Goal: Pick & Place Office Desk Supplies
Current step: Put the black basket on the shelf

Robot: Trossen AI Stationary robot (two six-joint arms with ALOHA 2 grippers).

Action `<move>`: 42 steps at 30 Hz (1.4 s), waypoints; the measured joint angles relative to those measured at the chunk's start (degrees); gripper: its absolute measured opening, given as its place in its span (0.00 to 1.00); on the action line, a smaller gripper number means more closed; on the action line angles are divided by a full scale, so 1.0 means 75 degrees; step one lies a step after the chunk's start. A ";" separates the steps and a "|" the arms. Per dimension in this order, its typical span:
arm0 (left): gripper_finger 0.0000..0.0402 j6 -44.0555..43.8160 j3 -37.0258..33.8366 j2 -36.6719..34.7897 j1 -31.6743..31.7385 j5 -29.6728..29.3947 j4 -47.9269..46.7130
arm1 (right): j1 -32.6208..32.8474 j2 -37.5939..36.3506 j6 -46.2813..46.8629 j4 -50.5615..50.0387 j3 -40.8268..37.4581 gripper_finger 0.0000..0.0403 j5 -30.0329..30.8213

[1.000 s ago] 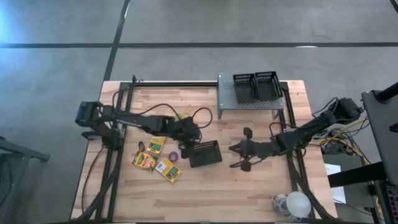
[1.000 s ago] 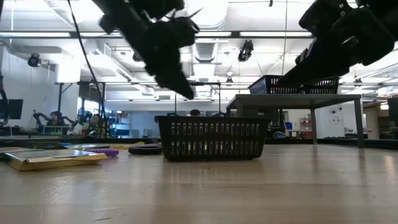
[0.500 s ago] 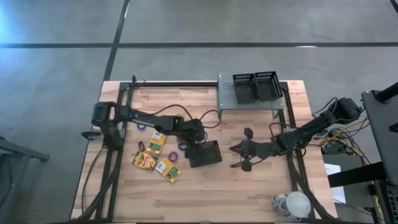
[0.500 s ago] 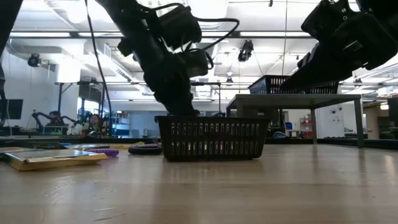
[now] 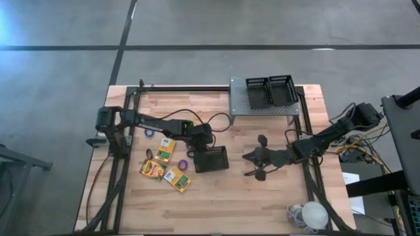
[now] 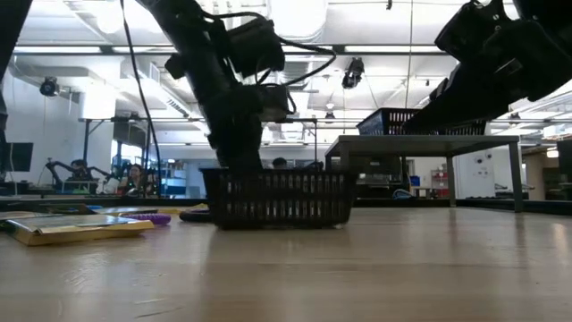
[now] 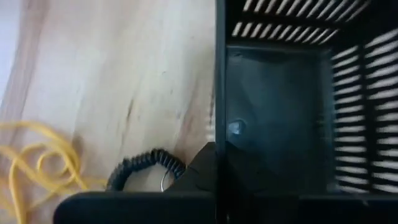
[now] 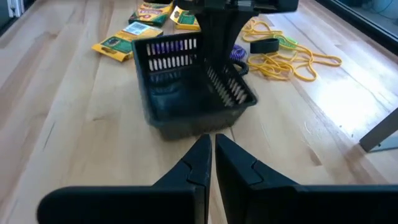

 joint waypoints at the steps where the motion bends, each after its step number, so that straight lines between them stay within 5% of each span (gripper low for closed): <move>1: 0.02 -0.0301 -0.0002 -0.0091 -0.0001 -0.0069 -0.0025 | 0.0000 0.0000 0.0079 0.0010 0.0000 0.04 -0.0003; 10: 0.01 -0.3053 -0.0405 -0.0850 -0.0461 -0.2540 0.0063 | -0.0020 -0.0015 0.0247 0.0013 0.0061 0.09 0.0000; 16: 0.02 -0.4359 -0.1027 -0.1068 -0.0556 -0.3034 0.0792 | -0.0147 0.0054 -0.0017 0.0434 0.0061 0.22 -0.0199; 21: 0.03 -0.4853 -0.1553 -0.1304 -0.0565 -0.3230 0.1220 | -0.0563 0.0701 -0.0624 0.1345 0.0295 0.34 -0.1432; 28: 0.03 -0.5457 -0.2045 -0.1498 -0.0565 -0.3468 0.1629 | -0.1169 0.2370 -0.1266 0.1090 0.2080 0.50 -0.2252; 32: 0.03 -0.5600 -0.2213 -0.1567 -0.0550 -0.3509 0.1856 | -0.1381 0.3574 -0.1262 -0.0142 0.3565 0.55 -0.2413; 42: 0.04 -0.5620 -0.2249 -0.1634 -0.0541 -0.3492 0.1979 | -0.1429 0.5633 -0.1126 -0.2834 0.6396 0.55 -0.1430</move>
